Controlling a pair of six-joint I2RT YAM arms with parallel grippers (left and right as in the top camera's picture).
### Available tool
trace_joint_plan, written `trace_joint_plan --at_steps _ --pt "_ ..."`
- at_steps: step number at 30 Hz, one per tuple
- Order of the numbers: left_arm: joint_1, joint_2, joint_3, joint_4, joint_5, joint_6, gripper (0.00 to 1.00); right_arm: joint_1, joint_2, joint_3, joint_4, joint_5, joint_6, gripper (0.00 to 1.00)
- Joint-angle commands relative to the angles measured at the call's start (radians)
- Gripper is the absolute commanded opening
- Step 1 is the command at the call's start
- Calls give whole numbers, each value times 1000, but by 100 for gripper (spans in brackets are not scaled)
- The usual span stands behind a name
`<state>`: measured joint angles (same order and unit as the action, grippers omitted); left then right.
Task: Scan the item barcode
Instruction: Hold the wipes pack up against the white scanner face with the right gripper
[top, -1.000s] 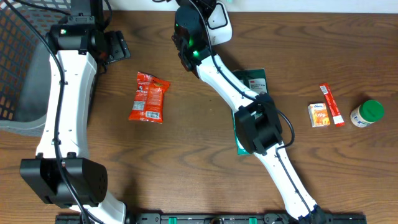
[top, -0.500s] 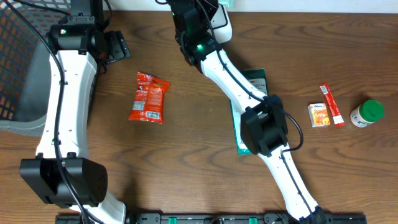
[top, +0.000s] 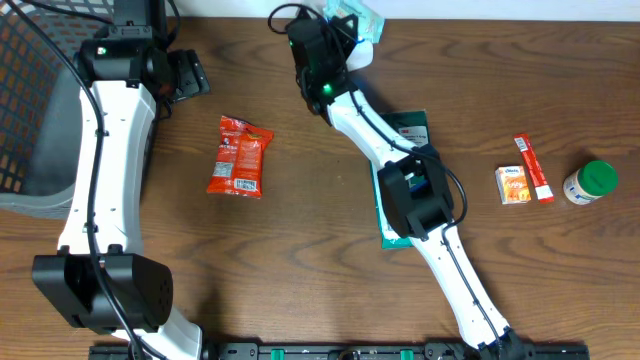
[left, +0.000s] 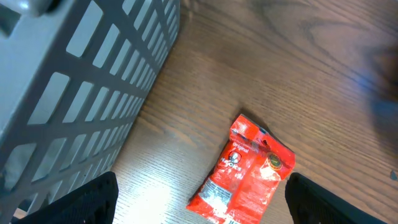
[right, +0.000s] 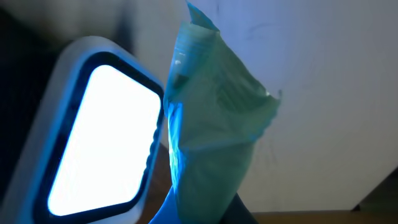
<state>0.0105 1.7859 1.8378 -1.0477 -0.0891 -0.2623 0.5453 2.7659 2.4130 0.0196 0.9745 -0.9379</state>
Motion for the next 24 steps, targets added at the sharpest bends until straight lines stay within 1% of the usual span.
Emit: trace_joint_plan --at_steps 1,6,11,14,24 --pt "0 -20 -3 -3 -17 -5 86 0 -9 12 -2 -32 89 1" --pt "0 -20 -3 -3 -17 -5 86 7 -9 12 -46 -80 128 1" --pt "0 -20 -3 -3 -17 -5 86 11 -9 12 -123 -142 191 1" --pt "0 -20 -3 -3 -17 -5 86 12 -9 12 -136 -167 234 1" --pt "0 -20 -3 -3 -17 -5 86 12 -9 13 -136 -172 238 1"
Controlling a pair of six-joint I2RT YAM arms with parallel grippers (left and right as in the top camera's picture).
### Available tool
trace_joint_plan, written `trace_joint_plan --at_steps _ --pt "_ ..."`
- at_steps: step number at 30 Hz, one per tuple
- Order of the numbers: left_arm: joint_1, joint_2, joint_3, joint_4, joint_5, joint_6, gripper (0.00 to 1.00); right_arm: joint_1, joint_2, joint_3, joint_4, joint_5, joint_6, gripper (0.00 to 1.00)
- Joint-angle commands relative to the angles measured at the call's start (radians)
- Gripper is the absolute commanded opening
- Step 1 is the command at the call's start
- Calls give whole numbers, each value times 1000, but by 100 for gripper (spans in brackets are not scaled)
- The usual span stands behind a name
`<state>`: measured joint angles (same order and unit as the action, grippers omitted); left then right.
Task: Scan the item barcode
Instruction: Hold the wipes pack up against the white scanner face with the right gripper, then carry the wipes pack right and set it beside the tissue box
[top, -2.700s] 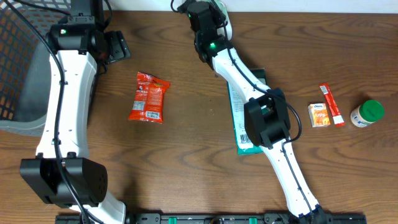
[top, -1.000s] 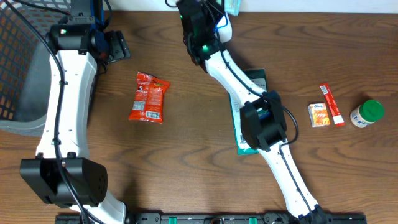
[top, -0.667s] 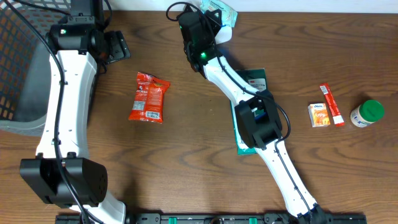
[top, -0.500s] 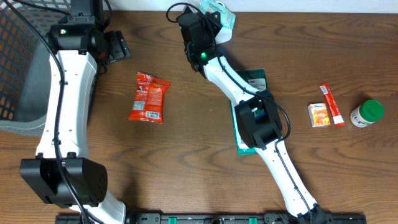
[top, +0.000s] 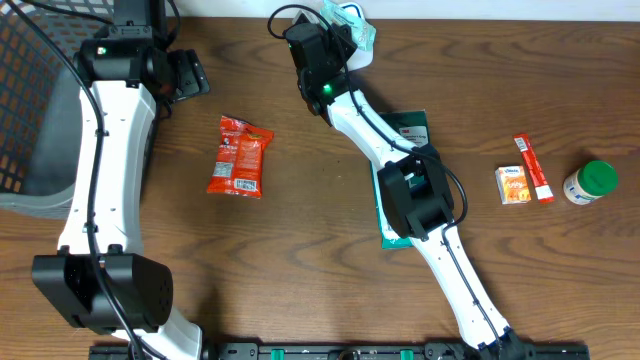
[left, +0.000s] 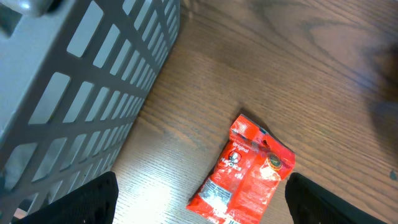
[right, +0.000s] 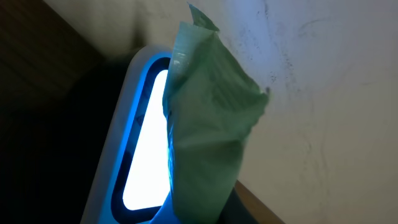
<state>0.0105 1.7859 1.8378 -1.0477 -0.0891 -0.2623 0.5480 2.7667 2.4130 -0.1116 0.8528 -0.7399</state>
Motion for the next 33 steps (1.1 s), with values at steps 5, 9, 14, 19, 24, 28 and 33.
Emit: trace_joint_plan --at_steps 5,9,14,19,24,28,33 --pt "0 -20 -3 -3 -17 -5 86 7 -57 14 -10 -74 154 1" --pt "0 -20 -3 -3 -17 -5 86 8 -143 14 -51 -135 225 1" --pt "0 -20 -3 -3 -17 -5 86 8 -310 14 -195 -137 316 1" --pt "0 -20 -3 -3 -17 -5 86 5 -508 14 -498 -171 488 1" --pt "0 -20 -3 -3 -17 -5 86 -17 -683 14 -843 -373 647 1" --pt "0 -20 -3 -3 -17 -5 86 -66 -796 14 -1106 -575 733 1" --pt "0 -20 -3 -3 -17 -5 86 -184 -847 14 -1346 -723 735 1"
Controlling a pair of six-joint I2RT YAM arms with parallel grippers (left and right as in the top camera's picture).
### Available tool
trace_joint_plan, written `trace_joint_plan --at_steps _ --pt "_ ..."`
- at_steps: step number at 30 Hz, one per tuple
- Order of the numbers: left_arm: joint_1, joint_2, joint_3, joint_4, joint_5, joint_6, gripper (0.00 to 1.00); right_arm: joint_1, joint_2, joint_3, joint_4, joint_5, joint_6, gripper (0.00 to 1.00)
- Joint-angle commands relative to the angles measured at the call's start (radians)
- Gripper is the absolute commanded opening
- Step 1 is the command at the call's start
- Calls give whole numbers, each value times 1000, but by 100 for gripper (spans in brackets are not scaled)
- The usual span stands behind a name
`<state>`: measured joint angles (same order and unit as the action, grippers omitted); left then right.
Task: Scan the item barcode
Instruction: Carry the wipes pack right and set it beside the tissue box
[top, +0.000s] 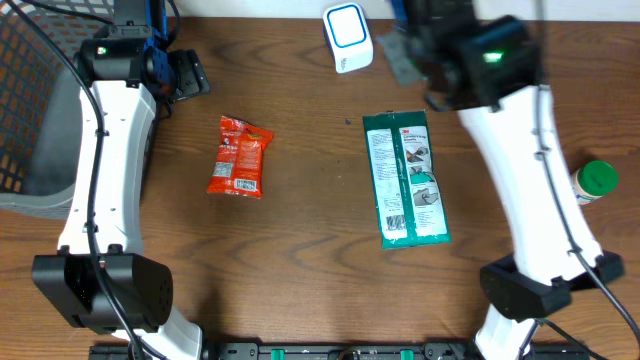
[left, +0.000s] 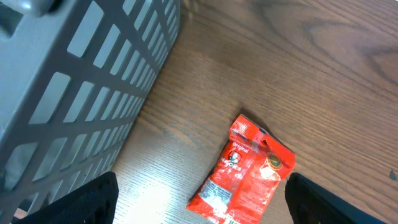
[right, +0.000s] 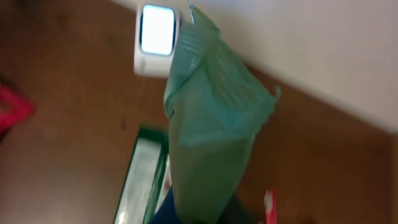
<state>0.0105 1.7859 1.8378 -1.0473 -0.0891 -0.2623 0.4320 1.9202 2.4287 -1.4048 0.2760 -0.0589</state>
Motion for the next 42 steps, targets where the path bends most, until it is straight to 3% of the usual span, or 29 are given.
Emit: trace_joint_plan --at_steps 1,5,12,20,26,34,42 --pt "0 -20 -3 -3 -17 -5 86 -93 0 -3 -85 -159 55 1" --pt "0 -20 -3 -3 -17 -5 86 -208 13 -52 -188 -211 54 1" --pt "0 -20 -3 -3 -17 -5 86 -378 13 -312 -135 -245 54 1" --pt "0 -20 -3 -3 -17 -5 86 -466 13 -735 101 -274 13 1" --pt "0 -20 -3 -3 -17 -5 86 -478 13 -937 267 -256 -25 1" --pt "0 -20 -3 -3 -17 -5 86 -520 13 -1059 380 -55 -24 1" --pt "0 -20 -3 -3 -17 -5 86 -563 13 -1096 449 8 -25 1"
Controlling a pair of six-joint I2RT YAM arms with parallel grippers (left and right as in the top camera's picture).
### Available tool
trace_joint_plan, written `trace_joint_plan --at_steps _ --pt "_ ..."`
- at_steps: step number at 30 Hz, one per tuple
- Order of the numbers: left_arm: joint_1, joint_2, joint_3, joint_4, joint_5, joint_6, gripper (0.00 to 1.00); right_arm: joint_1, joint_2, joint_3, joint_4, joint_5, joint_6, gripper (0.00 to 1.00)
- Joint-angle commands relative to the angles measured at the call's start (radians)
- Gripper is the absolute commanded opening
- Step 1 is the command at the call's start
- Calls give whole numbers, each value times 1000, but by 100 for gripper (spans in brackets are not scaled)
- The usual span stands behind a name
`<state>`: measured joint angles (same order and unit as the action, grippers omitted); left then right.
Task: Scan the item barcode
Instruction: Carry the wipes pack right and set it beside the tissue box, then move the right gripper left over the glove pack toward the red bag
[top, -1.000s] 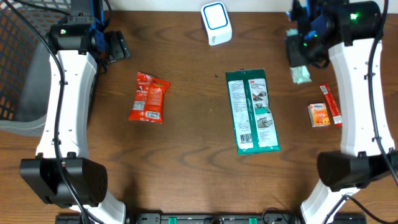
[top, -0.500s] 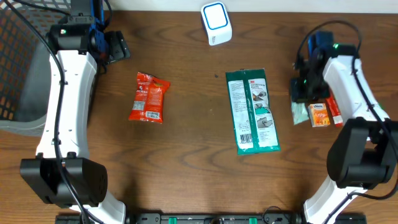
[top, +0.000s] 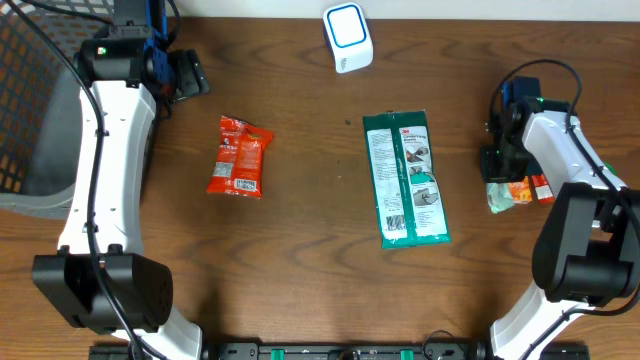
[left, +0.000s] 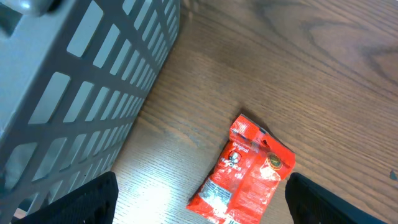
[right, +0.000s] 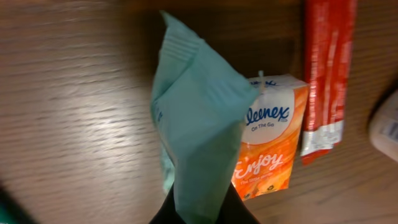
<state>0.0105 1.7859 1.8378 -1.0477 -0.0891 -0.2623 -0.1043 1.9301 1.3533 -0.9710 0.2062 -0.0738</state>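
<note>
My right gripper (right: 199, 208) is shut on a pale green pouch (right: 199, 137), which hangs low over the table at the right, beside an orange Kleenex pack (right: 270, 143). In the overhead view the right gripper (top: 497, 178) is above the pouch (top: 500, 200). The white barcode scanner (top: 348, 36) stands at the back centre, far from it. My left gripper (left: 202, 186) is open and holds nothing, high over a red snack pack (left: 245, 171), next to the grey basket (left: 74, 81).
A long green 3M package (top: 405, 178) lies mid-table and the red snack pack (top: 240, 157) lies to its left. A red stick sachet (right: 326, 81) lies beside the Kleenex pack. The basket (top: 30, 110) fills the far left.
My right gripper, still shut on the green pouch, has moved from the back near the scanner to the table's right side, low beside the Kleenex pack. The left arm has not moved.
The right gripper first held the green pouch right at the lit scanner window, and then still there at a different angle. Later it held the pouch away from the scanner, over the green package's far end. Now the pouch is at the right, by the Kleenex pack.
</note>
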Motion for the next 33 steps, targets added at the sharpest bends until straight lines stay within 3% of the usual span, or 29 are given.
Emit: trace_joint_plan --at_steps 1,4,5,6,7,10,15,17,22,30,33 --pt "0 -20 -3 -3 -17 -5 86 -30 3 -20 15 101 -10 1" --pt "0 -20 -3 -3 -17 -5 86 -34 3 -20 15 148 -10 2" --pt "0 -20 -3 -3 -17 -5 86 -34 3 -20 16 148 -10 9" --pt "0 -20 -3 -3 -17 -5 86 -34 3 -19 22 148 -10 26" --pt "0 -20 -3 -3 -17 -5 86 -34 3 -18 26 148 -10 30" --pt "0 -20 -3 -3 -17 -5 86 -34 3 -1 22 148 -10 60" --pt "0 -20 -3 -3 -17 -5 86 -34 -1 74 -24 144 -9 72" --pt "0 -20 -3 -3 -17 -5 86 -34 -2 120 -53 144 -9 90" --pt "0 -20 -3 -3 -17 -5 86 -29 -2 227 -131 89 10 93" --pt "0 -20 -3 -3 -17 -5 86 3 -2 278 -166 -479 5 96" --pt "0 -20 -3 -3 -17 -5 86 19 -2 268 -167 -552 6 96"
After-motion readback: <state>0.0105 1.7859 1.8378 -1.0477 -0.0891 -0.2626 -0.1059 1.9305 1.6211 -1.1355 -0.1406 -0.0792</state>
